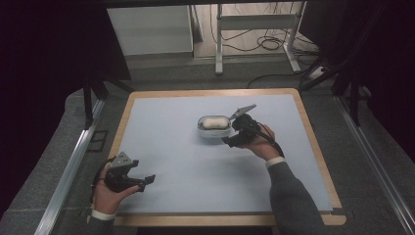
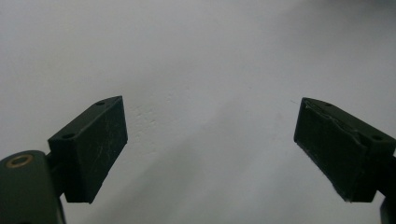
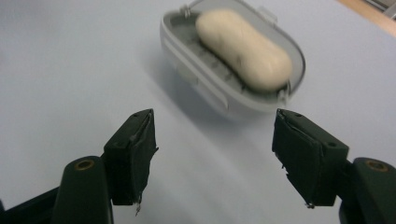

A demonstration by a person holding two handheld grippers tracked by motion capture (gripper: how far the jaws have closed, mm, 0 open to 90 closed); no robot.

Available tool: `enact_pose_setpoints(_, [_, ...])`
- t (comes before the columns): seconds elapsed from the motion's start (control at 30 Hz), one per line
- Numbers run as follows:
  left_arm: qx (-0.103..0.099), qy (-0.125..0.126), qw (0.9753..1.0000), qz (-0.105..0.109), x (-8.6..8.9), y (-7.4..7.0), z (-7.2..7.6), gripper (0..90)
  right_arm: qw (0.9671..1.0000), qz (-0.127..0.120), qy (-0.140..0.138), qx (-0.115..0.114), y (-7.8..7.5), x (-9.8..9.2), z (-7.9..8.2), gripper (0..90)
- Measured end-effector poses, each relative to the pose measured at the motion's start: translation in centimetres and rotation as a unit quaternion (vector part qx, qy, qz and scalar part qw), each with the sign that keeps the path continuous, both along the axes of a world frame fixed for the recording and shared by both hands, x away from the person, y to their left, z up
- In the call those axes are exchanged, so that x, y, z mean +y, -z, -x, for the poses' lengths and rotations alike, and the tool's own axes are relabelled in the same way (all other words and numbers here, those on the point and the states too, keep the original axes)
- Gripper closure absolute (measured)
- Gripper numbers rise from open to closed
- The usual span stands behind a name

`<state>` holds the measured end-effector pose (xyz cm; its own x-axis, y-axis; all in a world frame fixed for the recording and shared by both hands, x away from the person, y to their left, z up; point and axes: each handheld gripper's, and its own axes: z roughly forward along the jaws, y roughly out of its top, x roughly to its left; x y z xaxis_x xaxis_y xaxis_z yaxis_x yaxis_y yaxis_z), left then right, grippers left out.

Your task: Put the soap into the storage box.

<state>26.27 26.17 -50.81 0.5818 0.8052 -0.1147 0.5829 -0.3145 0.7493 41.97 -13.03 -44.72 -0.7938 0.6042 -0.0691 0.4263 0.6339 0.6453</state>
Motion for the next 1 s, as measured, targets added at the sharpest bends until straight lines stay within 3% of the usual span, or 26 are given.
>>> enact_pose_setpoints(0.37, [0.003, 0.001, 1.0, -0.005, -0.3, 0.1, 0.0, 10.1, 0.9986, -0.033, 0.041, 0.001, 2.5, -5.8, 4.1, 28.8])
enact_pose_setpoints(0.53, [0.002, 0.0, 1.0, -0.006, -0.2, 0.1, 0.0, 10.1, 0.9978, -0.035, 0.056, -0.003, 3.5, -7.6, 5.6, 28.7])
enact_pose_setpoints(0.67, [0.003, -0.001, 0.9999, -0.01, -0.3, 0.2, -0.1, 10.1, 0.9953, -0.057, 0.078, -0.006, 4.7, -9.7, 7.0, 28.8])
enact_pose_setpoints(0.8, [0.003, -0.001, 0.9999, -0.013, -0.4, 0.3, -0.1, 10.1, 0.9951, -0.049, 0.085, -0.008, 5.1, -10.2, 7.2, 28.2])
enact_pose_setpoints(1.0, [0.004, -0.001, 0.9999, -0.016, -0.5, 0.3, -0.1, 10.1, 0.9941, -0.063, 0.086, -0.017, 4.9, -10.3, 7.2, 28.1])
